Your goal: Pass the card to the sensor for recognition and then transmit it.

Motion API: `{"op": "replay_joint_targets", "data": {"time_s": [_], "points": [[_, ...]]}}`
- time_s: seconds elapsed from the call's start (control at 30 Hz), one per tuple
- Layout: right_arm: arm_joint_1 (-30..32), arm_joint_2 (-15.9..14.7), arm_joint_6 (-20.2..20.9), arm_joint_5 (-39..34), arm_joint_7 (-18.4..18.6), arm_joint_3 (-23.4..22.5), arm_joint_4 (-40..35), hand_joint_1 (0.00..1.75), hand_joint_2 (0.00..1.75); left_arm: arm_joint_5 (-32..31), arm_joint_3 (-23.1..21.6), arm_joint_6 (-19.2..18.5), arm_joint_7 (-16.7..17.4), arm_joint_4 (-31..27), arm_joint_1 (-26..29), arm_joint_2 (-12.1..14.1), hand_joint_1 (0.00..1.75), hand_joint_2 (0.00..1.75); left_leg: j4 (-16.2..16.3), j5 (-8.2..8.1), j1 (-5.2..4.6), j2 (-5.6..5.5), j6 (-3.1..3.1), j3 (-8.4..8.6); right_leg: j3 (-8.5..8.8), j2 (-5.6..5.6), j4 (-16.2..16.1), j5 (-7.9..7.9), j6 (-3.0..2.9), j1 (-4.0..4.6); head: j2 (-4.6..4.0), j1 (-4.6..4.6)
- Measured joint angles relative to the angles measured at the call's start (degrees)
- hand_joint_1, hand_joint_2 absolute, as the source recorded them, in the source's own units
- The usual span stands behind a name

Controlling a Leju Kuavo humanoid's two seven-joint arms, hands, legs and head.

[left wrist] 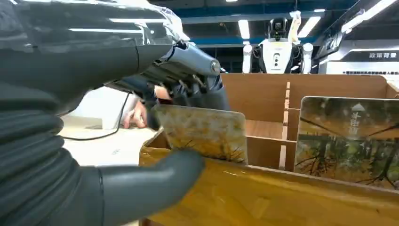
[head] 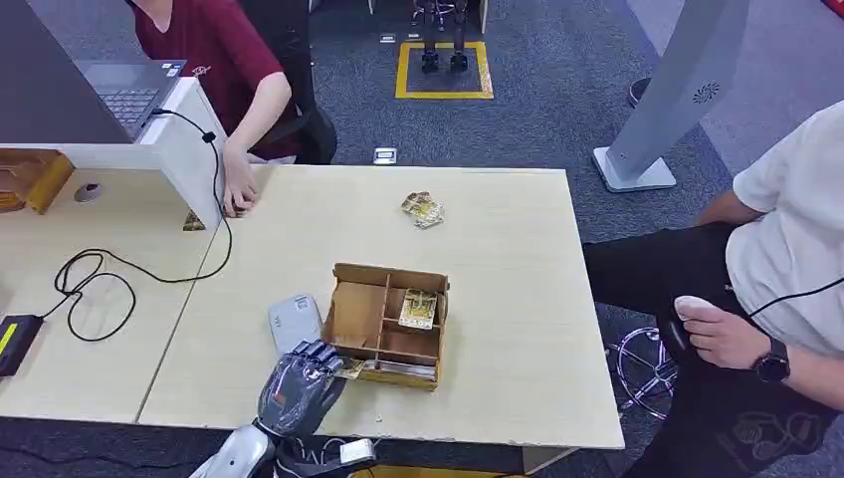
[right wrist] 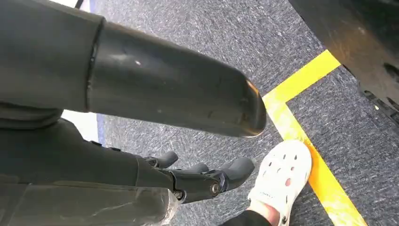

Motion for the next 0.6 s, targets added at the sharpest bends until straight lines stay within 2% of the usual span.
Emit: {"op": "replay_joint_targets", "data": {"time_s": [0.27,0.5,0.6], "points": [[-0.01,0.00,0.02,-0.02,0.00,0.02,0.00,0.00,0.00,0.13,0.00,-0.09,-0.11,0.20,-0.46,-0.02,1.75,1.75,0.00,0.00,0.00,0.01,0.00,0.01,0.00,0.00,0.00,0.00,0.00,0.00,0.00,0.00],[0.00,0.00,0.00,-0.24,0.00,0.02,0.00,0.00,0.00,2.91,0.00,-0.72,-1.36,-0.07,-0.43,0.00,1.75,1.75,0.00,0.00,0.00,0.01,0.00,0.01,0.00,0.00,0.00,0.00,0.00,0.00,0.00,0.00],[0.03,0.00,0.00,-0.33,0.00,0.02,0.00,0.00,0.00,5.81,0.00,-1.66,-2.27,-2.51,-0.45,0.35,1.75,1.75,0.00,0.00,0.00,0.00,0.00,0.01,0.00,0.00,0.00,0.00,0.00,0.00,0.00,0.00]]}}
